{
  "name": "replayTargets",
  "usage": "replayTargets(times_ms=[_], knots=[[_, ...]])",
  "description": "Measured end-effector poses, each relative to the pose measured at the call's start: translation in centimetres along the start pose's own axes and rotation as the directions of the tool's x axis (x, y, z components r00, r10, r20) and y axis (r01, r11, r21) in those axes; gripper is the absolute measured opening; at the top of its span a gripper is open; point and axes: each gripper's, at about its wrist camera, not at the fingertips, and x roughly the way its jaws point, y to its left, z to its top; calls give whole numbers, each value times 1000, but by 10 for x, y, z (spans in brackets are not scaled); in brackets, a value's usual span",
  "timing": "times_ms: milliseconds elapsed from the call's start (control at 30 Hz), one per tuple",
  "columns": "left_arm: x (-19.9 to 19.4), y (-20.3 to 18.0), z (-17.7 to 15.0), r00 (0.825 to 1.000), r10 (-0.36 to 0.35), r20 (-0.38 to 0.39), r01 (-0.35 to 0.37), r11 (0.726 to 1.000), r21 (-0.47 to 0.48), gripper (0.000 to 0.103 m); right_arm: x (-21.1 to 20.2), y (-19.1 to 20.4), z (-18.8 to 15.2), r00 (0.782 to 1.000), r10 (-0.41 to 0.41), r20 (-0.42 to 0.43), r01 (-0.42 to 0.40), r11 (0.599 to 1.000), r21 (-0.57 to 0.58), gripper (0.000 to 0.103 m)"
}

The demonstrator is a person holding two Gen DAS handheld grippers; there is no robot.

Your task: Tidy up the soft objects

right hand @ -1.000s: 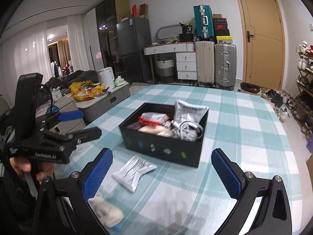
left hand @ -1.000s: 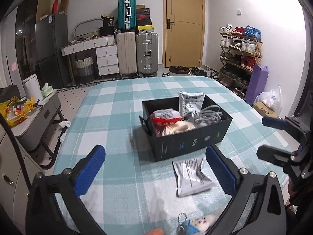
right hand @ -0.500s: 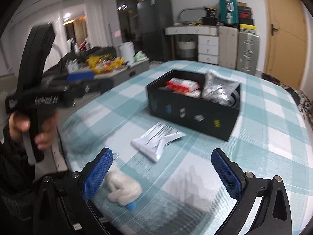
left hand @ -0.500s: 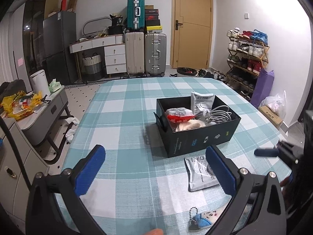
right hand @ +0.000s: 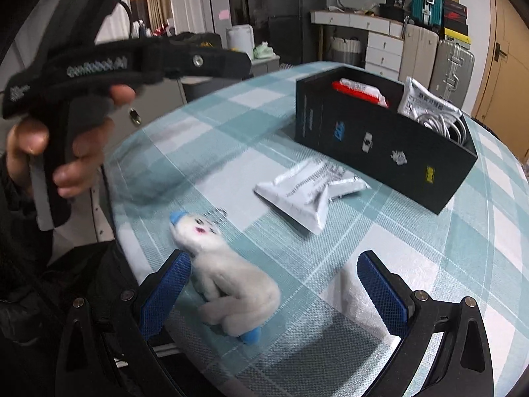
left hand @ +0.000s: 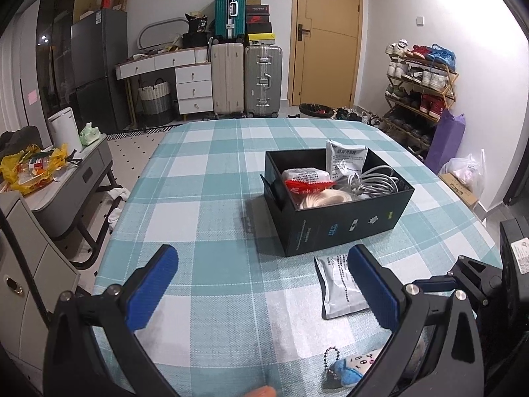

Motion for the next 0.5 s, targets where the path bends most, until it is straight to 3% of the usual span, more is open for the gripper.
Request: replayTargets(times_ms=[300, 500], knots=[[5, 1, -2, 1000, 1, -17, -1, 1000, 0, 103, -1, -28, 0, 996, -83, -15, 85, 991, 105, 102], [6, 1, -2, 1000, 1, -22, -1, 1000, 1, 103, 1, -34, 1, 996, -82, -24, 84, 987, 137, 102]])
